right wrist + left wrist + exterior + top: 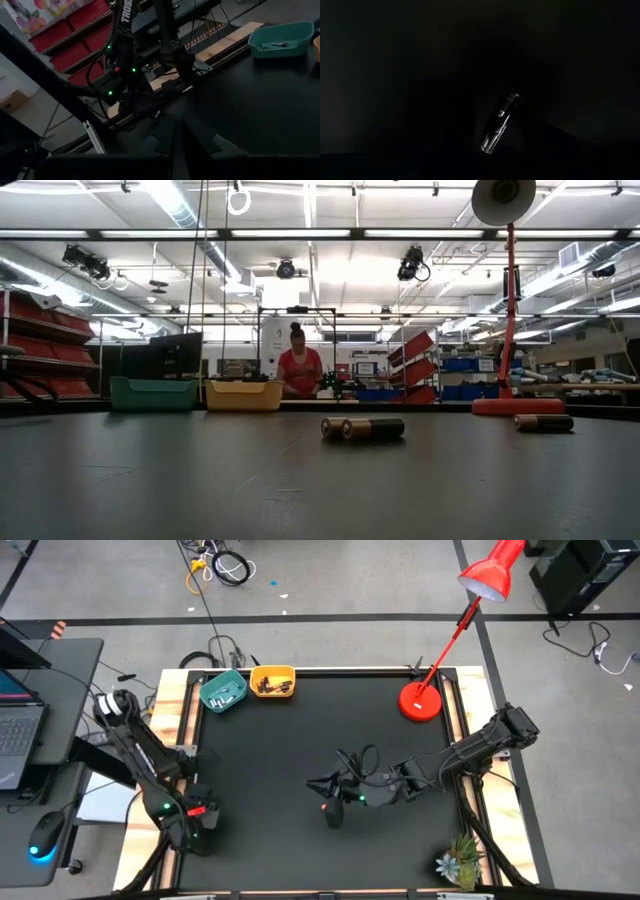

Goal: Sort batteries
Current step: Put the bottom silver battery into the blue bin

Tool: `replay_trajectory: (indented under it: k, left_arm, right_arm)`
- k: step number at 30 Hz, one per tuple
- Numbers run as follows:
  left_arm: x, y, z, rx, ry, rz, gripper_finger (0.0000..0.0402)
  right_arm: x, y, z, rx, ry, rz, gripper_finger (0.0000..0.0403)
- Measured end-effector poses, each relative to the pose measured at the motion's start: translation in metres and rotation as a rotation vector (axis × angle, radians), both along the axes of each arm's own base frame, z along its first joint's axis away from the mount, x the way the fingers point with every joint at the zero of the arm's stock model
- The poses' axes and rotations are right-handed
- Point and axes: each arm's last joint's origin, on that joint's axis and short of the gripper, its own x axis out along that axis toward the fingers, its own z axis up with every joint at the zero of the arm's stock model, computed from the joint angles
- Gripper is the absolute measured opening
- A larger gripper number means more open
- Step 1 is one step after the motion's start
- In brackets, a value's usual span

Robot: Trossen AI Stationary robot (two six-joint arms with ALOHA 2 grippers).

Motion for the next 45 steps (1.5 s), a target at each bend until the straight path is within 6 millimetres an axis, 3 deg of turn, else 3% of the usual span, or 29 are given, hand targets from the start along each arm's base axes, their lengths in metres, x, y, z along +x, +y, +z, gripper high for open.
replay_trajectory:
  k: [6, 12, 19, 24, 39, 45]
  left_arm:
    - [-0.002, 0.004, -0.009, -0.009, 0.001, 0.045, 0.015]
    - [-0.003, 0.007, -0.011, 0.005, -0.001, 0.061, 0.0024]
    - [-0.002, 0.008, -0.011, 0.031, -0.063, 0.137, 0.0021]
    - [0.0, 0.008, -0.011, 0.025, -0.115, 0.332, 0.0021]
    - [0.015, 0.008, -0.005, -0.075, -0.559, 0.848, 0.0015]
    - [0.024, 0.013, -0.001, -0.166, -0.682, 1.103, 0.0015]
  right_arm:
    - [0.0, 0.0, 0.001, 0.003, -0.007, 0.0, 0.0041]
    - [0.0, 0.0, 0.002, 0.014, -0.017, -0.002, 0.0041]
    - [0.0, 0.0, 0.002, 0.055, -0.029, -0.012, 0.0041]
    - [0.0, 0.0, 0.001, 0.079, -0.024, -0.011, 0.0041]
    - [0.003, -0.003, 0.0, 0.103, -0.001, 0.07, 0.0041]
    - [0.009, -0.023, -0.003, 0.002, 0.057, 0.129, 0.0041]
